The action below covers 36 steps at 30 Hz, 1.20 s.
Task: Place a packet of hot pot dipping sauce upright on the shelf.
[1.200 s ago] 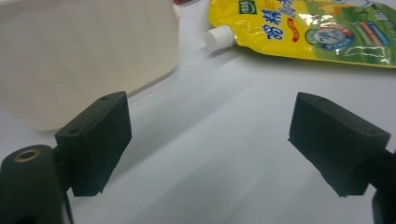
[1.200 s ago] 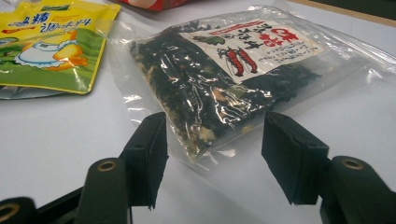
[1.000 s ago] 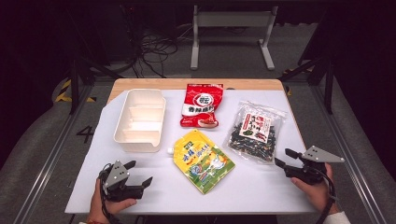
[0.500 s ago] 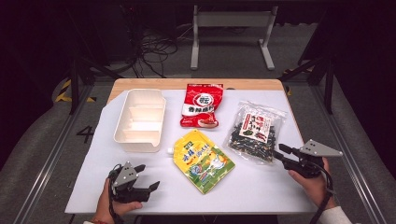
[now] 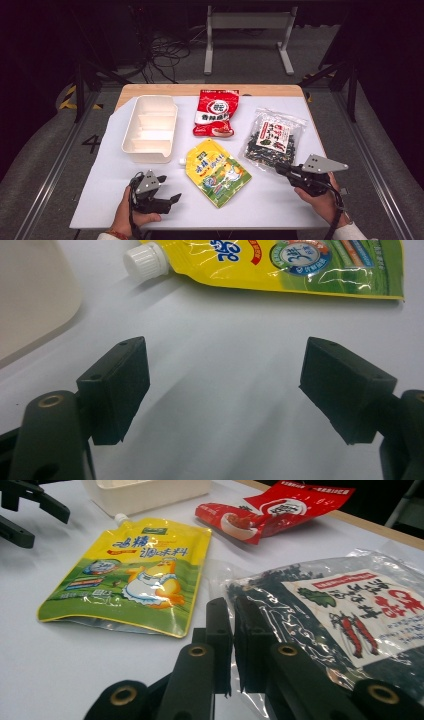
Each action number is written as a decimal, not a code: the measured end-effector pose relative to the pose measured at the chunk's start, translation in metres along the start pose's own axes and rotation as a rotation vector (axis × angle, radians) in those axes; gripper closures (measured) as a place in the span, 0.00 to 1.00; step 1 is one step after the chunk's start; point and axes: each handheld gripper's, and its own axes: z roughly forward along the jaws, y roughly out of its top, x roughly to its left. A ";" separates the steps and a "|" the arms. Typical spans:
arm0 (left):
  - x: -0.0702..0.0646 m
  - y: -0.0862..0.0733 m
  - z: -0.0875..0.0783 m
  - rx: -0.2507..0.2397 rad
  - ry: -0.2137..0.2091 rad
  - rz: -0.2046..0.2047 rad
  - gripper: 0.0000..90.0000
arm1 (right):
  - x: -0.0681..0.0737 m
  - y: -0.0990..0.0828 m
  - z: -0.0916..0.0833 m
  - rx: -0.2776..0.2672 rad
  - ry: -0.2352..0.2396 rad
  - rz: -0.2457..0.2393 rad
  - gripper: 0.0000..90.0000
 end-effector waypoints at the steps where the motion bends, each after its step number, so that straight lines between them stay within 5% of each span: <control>1: 0.000 0.001 0.000 -0.001 -0.004 -0.014 0.23 | 0.001 0.000 0.001 0.003 0.002 -0.001 0.95; 10: 0.000 0.004 0.003 0.003 -0.004 0.007 0.23 | 0.003 0.017 0.024 -0.002 0.020 0.003 0.91; 20: 0.005 0.000 -0.006 0.003 0.023 0.027 0.24 | -0.012 0.055 0.073 -0.022 0.001 0.038 0.87; 30: 0.003 -0.007 -0.015 0.001 0.045 0.040 0.24 | -0.033 0.087 0.125 0.015 -0.021 0.133 0.74; 36: 0.002 -0.015 -0.026 -0.009 0.059 0.036 0.24 | -0.047 0.101 0.163 0.095 -0.015 0.253 0.55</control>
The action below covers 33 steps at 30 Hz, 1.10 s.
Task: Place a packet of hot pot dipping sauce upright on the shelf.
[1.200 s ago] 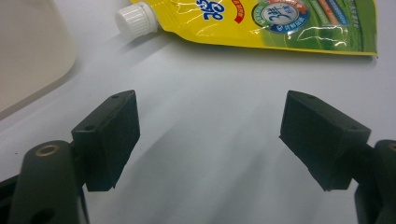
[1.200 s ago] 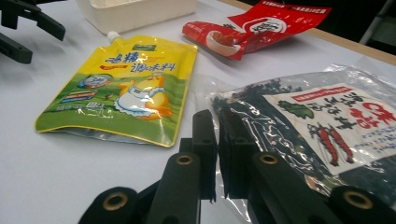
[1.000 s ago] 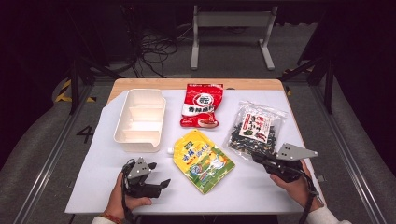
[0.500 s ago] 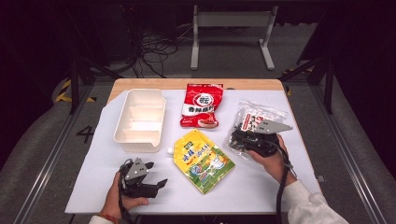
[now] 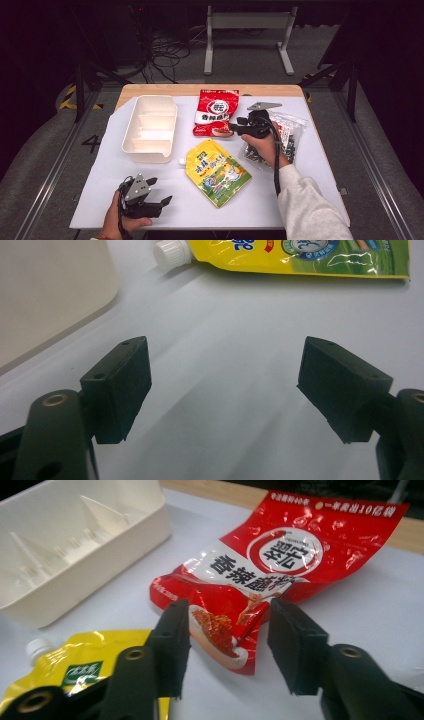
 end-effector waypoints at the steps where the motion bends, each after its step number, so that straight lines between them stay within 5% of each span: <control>1: 0.000 -0.001 -0.002 -0.001 0.008 0.004 0.24 | -0.002 0.002 0.006 0.010 -0.014 0.012 0.55; 11: -0.004 -0.013 -0.018 -0.014 0.029 -0.008 0.24 | -0.024 0.013 0.051 0.093 -0.047 0.141 0.43; 14: -0.006 -0.017 -0.022 -0.016 0.028 -0.012 0.24 | -0.029 0.012 0.066 0.159 -0.060 0.187 0.39; 21: -0.009 -0.024 -0.029 -0.018 0.040 -0.025 0.24 | -0.036 0.011 0.087 0.181 -0.011 0.232 0.37; 27: -0.010 -0.026 -0.029 -0.009 0.038 -0.019 0.24 | -0.036 0.013 0.090 0.188 0.022 0.238 0.53; 33: -0.010 -0.026 -0.026 0.010 0.035 -0.012 0.24 | -0.038 0.013 0.087 0.190 0.079 0.260 0.80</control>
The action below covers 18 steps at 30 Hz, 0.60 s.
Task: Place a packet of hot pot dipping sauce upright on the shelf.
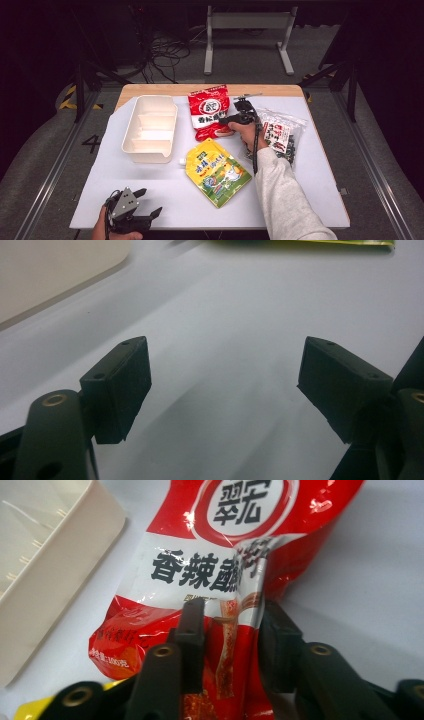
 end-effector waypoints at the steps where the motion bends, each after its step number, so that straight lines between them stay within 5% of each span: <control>1: 0.000 0.000 0.000 0.002 -0.002 0.000 0.24 | 0.000 0.000 -0.001 0.002 0.002 -0.003 0.81; 12: 0.003 0.000 0.001 -0.006 -0.006 -0.006 0.24 | 0.010 0.000 -0.016 -0.098 0.056 -0.021 0.92; 18: 0.003 -0.001 -0.002 -0.017 -0.001 -0.014 0.24 | 0.020 0.007 -0.037 -0.226 0.086 -0.059 0.93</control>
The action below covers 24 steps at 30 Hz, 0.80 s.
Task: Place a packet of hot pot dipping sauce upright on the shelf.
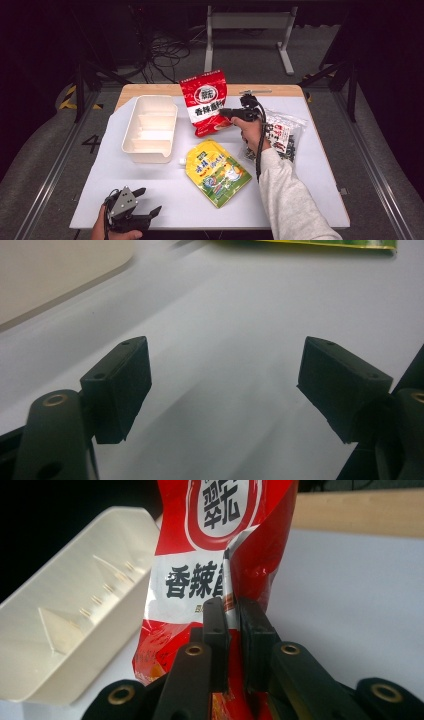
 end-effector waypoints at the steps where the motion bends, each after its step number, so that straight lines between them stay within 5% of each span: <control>1: 0.000 0.000 0.000 0.000 0.000 0.000 0.24 | 0.002 0.002 -0.003 -0.025 -0.002 -0.004 0.93; 10: 0.002 0.000 -0.003 -0.012 0.010 0.000 0.24 | 0.033 0.015 -0.003 -0.191 0.065 -0.112 0.93; 24: 0.001 -0.004 -0.012 -0.052 -0.008 -0.019 0.24 | 0.086 0.040 0.052 -0.261 0.071 -0.176 0.93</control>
